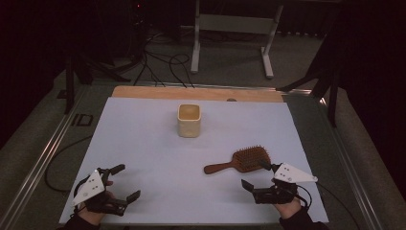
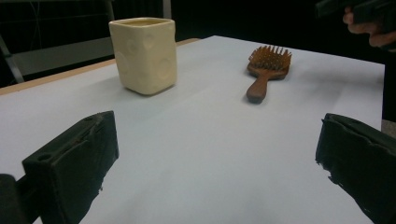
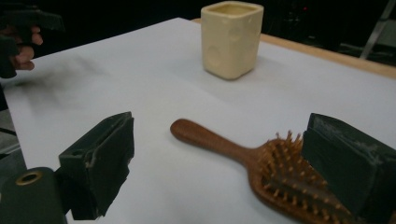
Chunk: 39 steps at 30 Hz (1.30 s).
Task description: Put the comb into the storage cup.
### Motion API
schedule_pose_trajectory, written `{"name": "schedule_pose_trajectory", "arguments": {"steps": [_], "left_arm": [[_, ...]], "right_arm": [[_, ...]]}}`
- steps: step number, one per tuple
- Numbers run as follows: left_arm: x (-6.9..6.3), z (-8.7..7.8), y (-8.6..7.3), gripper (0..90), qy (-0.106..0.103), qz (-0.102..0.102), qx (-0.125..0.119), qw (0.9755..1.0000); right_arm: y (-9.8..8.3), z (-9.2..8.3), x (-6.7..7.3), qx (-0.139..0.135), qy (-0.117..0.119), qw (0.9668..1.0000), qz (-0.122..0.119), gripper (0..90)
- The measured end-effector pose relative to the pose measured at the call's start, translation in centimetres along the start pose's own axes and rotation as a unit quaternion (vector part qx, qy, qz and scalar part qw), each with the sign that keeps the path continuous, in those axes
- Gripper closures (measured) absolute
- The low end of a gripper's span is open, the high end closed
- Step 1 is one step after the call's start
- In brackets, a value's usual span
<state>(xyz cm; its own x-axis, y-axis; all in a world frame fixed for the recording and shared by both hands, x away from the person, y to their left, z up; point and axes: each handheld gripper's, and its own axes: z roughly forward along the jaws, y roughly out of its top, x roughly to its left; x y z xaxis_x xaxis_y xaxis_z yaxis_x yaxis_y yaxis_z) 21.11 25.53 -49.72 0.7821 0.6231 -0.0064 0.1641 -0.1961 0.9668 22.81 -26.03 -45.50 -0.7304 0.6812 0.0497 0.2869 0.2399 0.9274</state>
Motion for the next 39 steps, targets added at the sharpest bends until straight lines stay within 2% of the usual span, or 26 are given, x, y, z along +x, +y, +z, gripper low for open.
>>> {"name": "schedule_pose_trajectory", "arguments": {"steps": [12,21,27,39], "left_arm": [[0.0,0.0,0.0,0.0,-0.001,0.001,0.000,1.0000],[-0.1,0.0,0.0,0.0,-0.002,0.000,-0.001,1.0000],[-0.1,0.0,0.1,0.0,-0.003,0.000,-0.001,1.0000],[-0.1,0.0,0.1,0.0,-0.005,0.001,-0.002,1.0000]], "right_arm": [[3.2,0.1,-0.1,0.014,-0.006,0.9996,-0.023,9.2],[5.3,1.3,-0.3,0.015,0.006,0.9991,-0.038,9.2],[6.3,2.0,-0.4,0.016,0.004,0.9990,-0.042,9.2],[7.9,3.8,-0.4,0.018,0.015,0.9983,-0.053,9.2]]}}
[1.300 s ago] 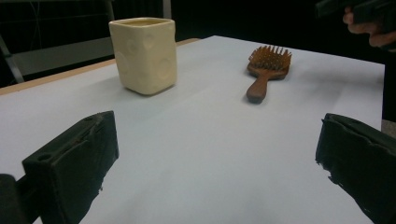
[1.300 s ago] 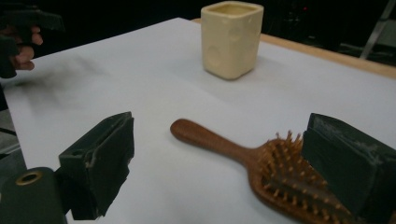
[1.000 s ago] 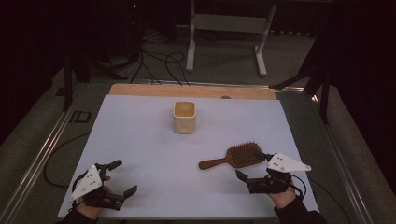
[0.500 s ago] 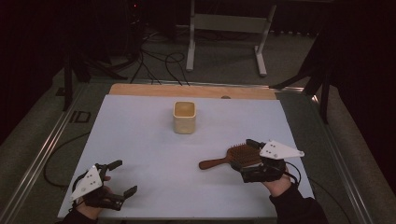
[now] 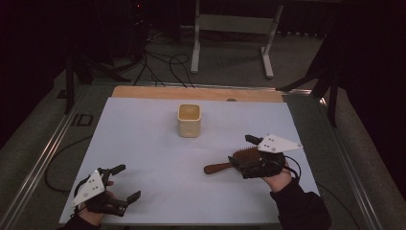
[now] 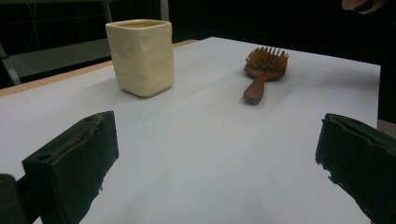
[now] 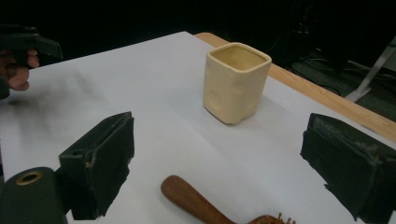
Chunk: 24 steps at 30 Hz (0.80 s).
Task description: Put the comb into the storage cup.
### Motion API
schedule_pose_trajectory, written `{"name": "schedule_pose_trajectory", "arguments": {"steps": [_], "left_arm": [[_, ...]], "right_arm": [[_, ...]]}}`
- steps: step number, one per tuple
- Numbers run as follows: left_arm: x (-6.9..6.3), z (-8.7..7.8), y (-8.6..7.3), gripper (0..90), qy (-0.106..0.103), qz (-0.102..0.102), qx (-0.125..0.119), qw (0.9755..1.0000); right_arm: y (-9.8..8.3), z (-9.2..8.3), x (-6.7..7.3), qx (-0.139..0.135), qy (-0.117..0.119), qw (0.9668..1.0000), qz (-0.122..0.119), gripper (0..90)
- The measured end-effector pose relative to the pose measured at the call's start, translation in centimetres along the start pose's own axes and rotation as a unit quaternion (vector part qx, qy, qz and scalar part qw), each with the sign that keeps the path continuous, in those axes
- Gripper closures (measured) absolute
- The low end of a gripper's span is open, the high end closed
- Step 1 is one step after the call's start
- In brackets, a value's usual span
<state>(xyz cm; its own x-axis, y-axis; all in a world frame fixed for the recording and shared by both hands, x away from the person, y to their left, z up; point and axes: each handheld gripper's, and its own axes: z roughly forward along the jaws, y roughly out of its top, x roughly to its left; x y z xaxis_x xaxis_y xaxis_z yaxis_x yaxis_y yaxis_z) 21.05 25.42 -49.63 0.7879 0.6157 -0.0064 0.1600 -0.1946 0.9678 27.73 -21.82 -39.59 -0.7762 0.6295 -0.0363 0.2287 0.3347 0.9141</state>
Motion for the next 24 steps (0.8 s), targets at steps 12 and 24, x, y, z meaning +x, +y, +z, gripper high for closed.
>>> {"name": "schedule_pose_trajectory", "arguments": {"steps": [12,24], "left_arm": [[0.0,0.0,0.0,0.0,-0.002,0.002,0.000,1.0000],[0.0,0.0,0.0,0.0,-0.002,0.003,-0.001,1.0000]], "right_arm": [[1.2,2.0,0.1,0.011,0.011,0.9998,-0.008,9.3],[1.3,3.8,0.1,0.028,0.017,0.9994,-0.005,9.3]]}}
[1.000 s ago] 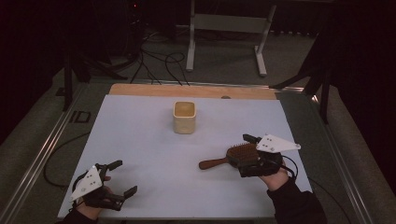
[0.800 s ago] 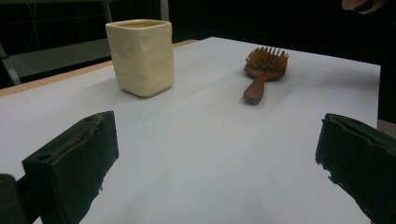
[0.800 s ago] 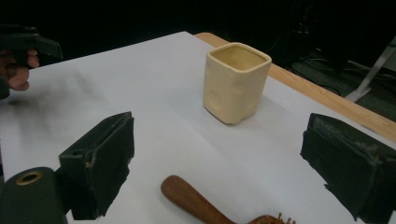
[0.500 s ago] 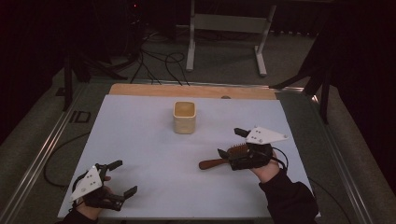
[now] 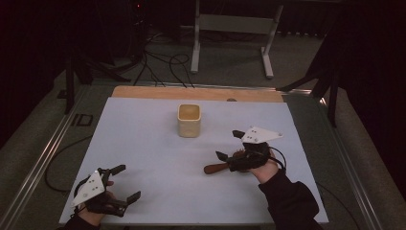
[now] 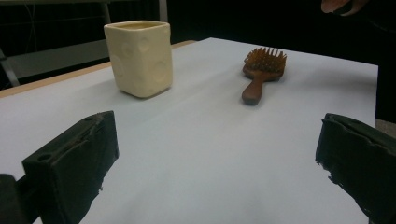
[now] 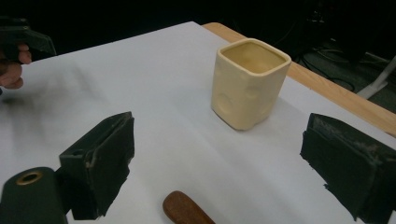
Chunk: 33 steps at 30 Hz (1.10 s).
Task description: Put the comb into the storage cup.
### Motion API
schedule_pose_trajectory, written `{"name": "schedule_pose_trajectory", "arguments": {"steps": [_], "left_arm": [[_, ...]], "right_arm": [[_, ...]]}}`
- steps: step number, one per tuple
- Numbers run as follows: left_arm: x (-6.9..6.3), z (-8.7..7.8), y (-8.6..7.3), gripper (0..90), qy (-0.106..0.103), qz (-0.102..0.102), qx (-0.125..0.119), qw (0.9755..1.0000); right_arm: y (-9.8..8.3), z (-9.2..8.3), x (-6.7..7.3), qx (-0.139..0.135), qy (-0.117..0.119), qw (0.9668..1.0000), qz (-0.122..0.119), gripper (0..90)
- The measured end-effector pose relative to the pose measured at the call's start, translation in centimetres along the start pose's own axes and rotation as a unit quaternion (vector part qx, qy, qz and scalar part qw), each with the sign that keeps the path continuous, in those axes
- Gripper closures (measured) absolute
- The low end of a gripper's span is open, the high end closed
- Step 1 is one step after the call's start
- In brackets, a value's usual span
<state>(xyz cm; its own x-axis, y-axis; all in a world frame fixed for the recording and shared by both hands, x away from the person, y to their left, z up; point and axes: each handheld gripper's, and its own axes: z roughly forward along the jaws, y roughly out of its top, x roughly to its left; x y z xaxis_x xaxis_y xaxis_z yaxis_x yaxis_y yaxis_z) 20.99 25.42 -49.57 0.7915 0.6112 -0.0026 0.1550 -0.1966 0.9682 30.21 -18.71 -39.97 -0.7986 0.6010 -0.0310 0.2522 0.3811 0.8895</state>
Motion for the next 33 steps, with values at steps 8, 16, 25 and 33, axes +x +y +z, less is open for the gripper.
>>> {"name": "schedule_pose_trajectory", "arguments": {"steps": [8,16,25,33], "left_arm": [[0.0,0.0,0.0,0.0,-0.001,0.000,0.000,1.0000],[0.0,0.0,0.0,0.0,-0.001,0.000,0.000,1.0000],[0.0,0.0,0.0,0.0,-0.002,0.000,-0.001,1.0000],[-0.1,0.0,0.0,0.0,-0.003,0.000,-0.002,1.0000]], "right_arm": [[-0.1,1.1,-0.1,0.010,0.003,0.9999,0.008,9.3],[-0.5,2.6,0.1,0.026,0.006,0.9996,0.007,9.3],[-1.3,4.4,0.5,0.045,0.010,0.9989,0.003,11.5],[-1.9,5.9,0.8,0.061,0.022,0.9978,0.014,18.3]]}}
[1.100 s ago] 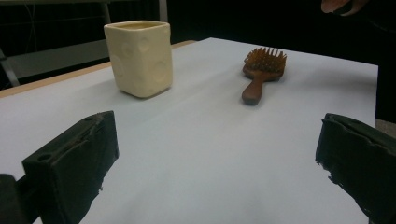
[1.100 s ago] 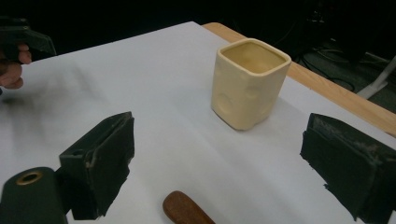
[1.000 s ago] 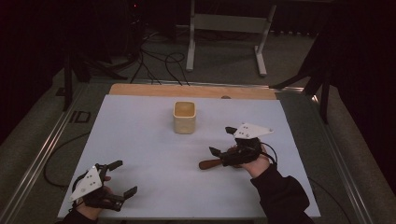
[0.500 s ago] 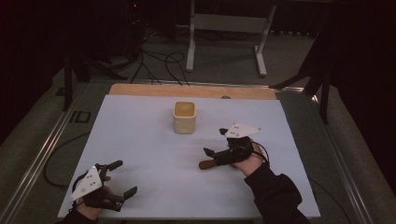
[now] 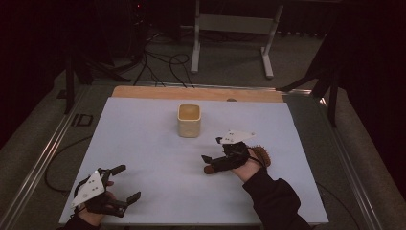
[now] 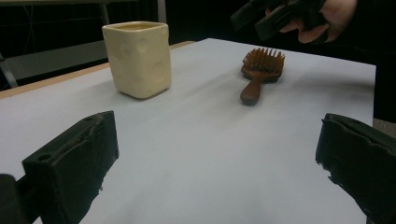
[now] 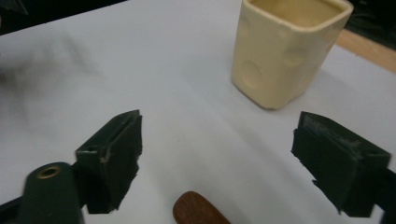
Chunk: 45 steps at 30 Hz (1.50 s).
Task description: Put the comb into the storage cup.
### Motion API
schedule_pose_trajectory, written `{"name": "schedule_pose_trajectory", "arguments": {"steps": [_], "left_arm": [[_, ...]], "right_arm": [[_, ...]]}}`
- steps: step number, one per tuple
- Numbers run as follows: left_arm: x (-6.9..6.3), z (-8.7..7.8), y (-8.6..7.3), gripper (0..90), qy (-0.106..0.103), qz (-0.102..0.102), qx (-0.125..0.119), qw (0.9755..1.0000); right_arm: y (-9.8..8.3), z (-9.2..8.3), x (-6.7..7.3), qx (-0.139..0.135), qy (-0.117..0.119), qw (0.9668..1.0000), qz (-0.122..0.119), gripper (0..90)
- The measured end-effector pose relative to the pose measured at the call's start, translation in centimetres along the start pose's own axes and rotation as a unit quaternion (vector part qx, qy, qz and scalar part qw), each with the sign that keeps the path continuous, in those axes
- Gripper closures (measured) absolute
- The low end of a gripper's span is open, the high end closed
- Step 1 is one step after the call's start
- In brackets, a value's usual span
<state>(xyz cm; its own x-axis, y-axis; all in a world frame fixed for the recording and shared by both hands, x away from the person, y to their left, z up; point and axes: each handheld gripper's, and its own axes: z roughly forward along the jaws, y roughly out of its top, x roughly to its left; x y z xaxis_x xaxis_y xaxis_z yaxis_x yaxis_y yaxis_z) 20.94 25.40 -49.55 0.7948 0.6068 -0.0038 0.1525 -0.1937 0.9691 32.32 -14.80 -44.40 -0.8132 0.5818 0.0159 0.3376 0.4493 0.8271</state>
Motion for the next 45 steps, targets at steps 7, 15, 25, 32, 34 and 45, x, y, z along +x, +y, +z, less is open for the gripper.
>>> {"name": "schedule_pose_trajectory", "arguments": {"steps": [7,15,25,32,34,45], "left_arm": [[0.0,0.0,0.0,0.0,0.000,0.001,0.001,1.0000],[0.0,0.0,0.0,0.0,0.000,0.002,0.002,1.0000],[0.0,0.0,0.0,0.0,-0.001,0.000,0.002,1.0000],[0.0,0.1,-0.1,0.0,-0.003,-0.003,0.004,1.0000],[0.1,0.2,-0.1,0.0,-0.003,-0.003,0.005,1.0000],[0.1,0.2,-0.1,0.0,-0.002,-0.003,0.005,1.0000]], "right_arm": [[-0.4,0.8,-0.2,0.013,-0.008,0.9997,0.020,32.6],[-1.0,1.9,-0.3,0.042,-0.024,0.9984,0.027,49.1],[-1.7,3.1,-0.4,0.078,-0.031,0.9959,0.033,64.3],[-2.0,3.9,-0.2,0.103,-0.033,0.9936,0.033,75.3],[-2.1,4.2,-0.2,0.110,-0.032,0.9929,0.032,79.2],[-2.8,5.2,0.1,0.160,-0.033,0.9865,0.010,90.0]]}}
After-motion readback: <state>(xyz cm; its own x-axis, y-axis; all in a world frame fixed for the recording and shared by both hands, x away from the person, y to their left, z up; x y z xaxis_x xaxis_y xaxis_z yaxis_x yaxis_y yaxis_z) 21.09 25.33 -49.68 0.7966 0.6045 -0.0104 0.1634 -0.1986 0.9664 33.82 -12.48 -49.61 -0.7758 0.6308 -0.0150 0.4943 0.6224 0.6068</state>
